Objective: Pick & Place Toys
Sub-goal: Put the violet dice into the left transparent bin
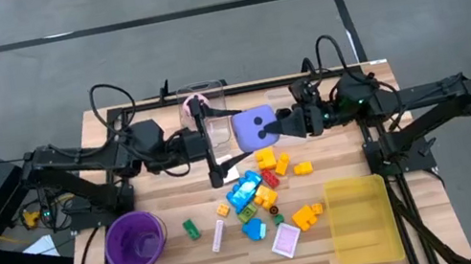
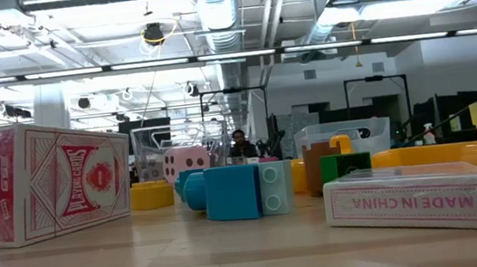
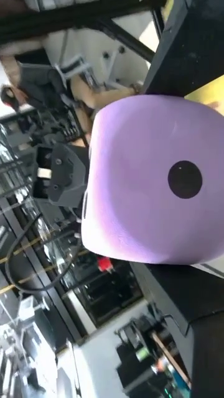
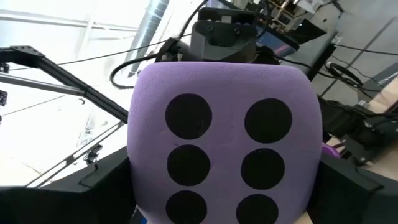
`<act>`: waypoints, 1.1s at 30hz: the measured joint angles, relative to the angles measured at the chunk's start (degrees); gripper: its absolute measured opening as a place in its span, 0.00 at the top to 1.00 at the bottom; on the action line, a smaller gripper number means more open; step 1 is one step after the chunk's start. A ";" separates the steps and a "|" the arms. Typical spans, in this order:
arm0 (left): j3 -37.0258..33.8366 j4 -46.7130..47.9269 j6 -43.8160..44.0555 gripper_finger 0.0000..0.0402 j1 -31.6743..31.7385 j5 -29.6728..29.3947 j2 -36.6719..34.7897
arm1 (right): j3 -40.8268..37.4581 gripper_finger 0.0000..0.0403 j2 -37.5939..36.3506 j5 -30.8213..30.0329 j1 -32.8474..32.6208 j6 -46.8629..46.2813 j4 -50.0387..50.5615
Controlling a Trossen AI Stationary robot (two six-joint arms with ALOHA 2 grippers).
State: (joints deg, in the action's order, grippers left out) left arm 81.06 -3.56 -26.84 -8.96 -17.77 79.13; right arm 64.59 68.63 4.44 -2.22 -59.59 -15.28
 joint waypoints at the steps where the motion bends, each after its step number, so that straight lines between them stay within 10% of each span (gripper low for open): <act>1: 0.00 0.56 -0.28 0.00 -0.15 -0.93 -0.02 | -0.05 0.13 0.04 0.00 0.00 0.00 0.04; 33: -0.13 0.73 -1.19 0.10 0.07 -2.22 0.15 | 1.19 0.13 4.12 1.60 -0.04 -0.39 -4.35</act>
State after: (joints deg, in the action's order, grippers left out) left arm 80.93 -2.83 -28.03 -8.89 -19.99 79.29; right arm 65.78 72.75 6.04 -2.26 -59.99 -19.63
